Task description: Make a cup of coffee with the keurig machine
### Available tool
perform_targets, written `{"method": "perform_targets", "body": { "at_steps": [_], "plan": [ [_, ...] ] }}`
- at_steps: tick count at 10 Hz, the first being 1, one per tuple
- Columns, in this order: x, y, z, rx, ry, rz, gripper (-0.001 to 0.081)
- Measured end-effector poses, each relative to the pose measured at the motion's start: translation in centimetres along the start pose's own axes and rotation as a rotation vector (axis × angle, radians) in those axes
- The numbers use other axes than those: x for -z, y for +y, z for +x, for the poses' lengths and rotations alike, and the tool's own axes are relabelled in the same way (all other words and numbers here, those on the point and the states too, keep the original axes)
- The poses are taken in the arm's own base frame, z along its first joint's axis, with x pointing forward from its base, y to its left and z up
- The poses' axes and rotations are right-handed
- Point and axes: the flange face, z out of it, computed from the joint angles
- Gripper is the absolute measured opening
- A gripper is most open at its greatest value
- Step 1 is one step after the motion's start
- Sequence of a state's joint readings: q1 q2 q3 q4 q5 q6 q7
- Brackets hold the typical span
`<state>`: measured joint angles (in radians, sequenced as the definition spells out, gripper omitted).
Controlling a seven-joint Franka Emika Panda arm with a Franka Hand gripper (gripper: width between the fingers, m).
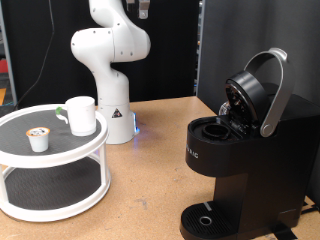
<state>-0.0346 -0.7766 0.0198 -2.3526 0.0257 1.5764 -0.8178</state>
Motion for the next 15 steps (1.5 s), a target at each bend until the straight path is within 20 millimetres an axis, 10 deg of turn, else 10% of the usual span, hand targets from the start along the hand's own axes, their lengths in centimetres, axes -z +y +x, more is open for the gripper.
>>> {"method": "perform_targets", "body": {
  "at_steps": [7, 15],
  "plan": [
    [-4.6, 5.2, -3.5, 0.115, 0.001, -0.072, 0.0807],
    [-5.0, 10.3, -8.6, 0.12, 0.042, -0.042, 0.0807]
  ]
}}
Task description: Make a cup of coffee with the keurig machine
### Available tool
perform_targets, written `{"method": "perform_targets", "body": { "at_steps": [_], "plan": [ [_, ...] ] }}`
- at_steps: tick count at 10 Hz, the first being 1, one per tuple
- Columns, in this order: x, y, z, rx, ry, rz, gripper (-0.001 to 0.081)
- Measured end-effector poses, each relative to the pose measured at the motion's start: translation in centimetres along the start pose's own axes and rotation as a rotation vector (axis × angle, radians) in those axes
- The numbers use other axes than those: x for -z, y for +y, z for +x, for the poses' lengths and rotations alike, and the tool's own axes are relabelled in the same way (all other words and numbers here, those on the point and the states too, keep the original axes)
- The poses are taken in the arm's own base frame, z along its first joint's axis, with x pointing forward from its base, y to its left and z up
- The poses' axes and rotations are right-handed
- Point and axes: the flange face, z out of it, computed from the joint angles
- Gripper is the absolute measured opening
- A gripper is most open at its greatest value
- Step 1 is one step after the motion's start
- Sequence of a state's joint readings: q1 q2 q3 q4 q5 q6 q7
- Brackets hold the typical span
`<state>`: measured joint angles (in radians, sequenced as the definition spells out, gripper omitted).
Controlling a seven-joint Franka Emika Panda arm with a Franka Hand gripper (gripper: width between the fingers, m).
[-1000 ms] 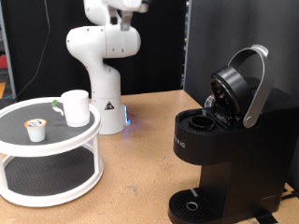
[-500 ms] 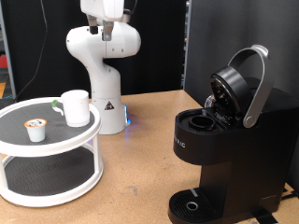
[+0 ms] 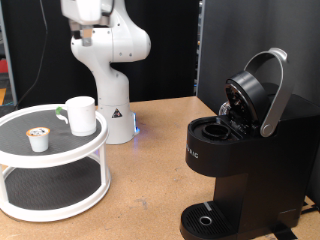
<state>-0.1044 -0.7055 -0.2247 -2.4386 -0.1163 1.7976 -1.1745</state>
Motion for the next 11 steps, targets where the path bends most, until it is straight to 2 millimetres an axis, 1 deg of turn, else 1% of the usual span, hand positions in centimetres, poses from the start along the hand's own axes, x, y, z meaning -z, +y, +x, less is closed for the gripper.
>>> {"method": "perform_targets", "body": {
  "at_steps": [1, 2, 5, 6, 9, 11],
  "plan": [
    [0.1, 1.0, -1.2, 0.02, 0.002, 0.006, 0.0807],
    [0.2, 1.7, -1.6, 0.032, -0.001, 0.023, 0.0807],
    [-0.5, 2.1, -1.8, 0.025, 0.015, -0.006, 0.0807],
    [-1.0, 2.6, -2.5, 0.021, 0.025, -0.015, 0.0807],
    [-2.7, 4.9, -6.1, 0.064, 0.007, -0.009, 0.0807],
    [-3.2, 6.5, -8.2, 0.058, 0.01, 0.008, 0.0807]
  ]
}}
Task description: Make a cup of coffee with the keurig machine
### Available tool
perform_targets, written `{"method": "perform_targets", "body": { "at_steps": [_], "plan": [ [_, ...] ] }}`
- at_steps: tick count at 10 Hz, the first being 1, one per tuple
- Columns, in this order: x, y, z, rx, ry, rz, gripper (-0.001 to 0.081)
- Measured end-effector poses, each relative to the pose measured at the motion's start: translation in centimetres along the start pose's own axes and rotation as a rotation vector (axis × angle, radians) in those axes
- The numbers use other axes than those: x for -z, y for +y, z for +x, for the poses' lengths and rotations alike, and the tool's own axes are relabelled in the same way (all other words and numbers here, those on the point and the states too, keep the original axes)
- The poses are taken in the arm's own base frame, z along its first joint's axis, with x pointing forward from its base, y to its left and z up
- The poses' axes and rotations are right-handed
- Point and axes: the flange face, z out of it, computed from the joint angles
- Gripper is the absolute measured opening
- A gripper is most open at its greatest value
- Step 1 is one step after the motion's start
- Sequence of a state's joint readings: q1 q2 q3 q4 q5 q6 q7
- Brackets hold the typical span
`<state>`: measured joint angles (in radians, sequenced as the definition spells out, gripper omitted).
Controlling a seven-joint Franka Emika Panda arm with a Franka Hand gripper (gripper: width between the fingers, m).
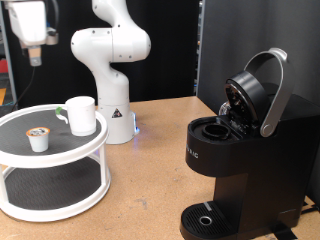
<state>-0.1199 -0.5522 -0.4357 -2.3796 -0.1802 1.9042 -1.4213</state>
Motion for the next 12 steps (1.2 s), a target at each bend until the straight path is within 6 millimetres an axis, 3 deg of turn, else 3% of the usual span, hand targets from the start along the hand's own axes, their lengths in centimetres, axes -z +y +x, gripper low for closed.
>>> {"method": "perform_targets", "body": {
  "at_steps": [3, 6, 12],
  "plan": [
    [0.0, 1.5, -1.5, -0.005, -0.006, 0.005, 0.0807],
    [-0.4, 1.6, -1.5, -0.005, -0.008, 0.012, 0.0807],
    [-6.6, 0.8, -0.9, 0.032, -0.047, -0.036, 0.0807]
  ]
}}
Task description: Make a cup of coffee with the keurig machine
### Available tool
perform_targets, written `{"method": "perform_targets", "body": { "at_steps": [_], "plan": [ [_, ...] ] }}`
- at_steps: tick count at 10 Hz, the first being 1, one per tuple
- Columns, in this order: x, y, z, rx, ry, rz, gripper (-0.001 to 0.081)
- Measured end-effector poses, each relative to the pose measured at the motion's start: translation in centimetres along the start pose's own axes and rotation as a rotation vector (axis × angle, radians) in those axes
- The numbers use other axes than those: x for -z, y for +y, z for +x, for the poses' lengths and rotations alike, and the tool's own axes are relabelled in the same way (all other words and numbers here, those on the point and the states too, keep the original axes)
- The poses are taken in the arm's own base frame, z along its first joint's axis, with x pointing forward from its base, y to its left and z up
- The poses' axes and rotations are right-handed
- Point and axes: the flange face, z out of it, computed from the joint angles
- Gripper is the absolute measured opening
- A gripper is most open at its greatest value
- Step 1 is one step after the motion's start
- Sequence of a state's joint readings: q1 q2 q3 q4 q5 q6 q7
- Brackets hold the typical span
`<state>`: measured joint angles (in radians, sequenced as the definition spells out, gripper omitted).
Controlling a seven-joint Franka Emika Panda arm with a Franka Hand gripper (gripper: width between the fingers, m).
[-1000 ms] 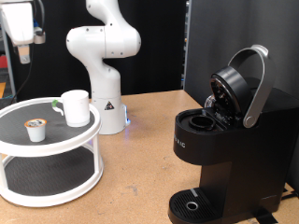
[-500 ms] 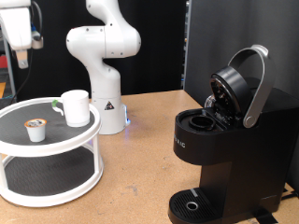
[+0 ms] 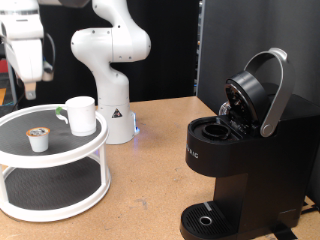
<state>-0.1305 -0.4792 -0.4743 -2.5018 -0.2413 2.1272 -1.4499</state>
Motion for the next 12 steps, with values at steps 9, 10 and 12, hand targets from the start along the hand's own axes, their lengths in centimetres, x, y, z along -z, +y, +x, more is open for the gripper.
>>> {"method": "perform_targets", "body": {
  "at_steps": [9, 10, 12],
  "plan": [
    [-7.3, -1.0, -0.2, -0.034, 0.01, 0.006, 0.0807],
    [-7.9, -1.2, -0.3, -0.038, 0.013, -0.003, 0.0807],
    [-9.2, -1.4, -0.3, -0.041, 0.012, -0.014, 0.0807]
  ]
}}
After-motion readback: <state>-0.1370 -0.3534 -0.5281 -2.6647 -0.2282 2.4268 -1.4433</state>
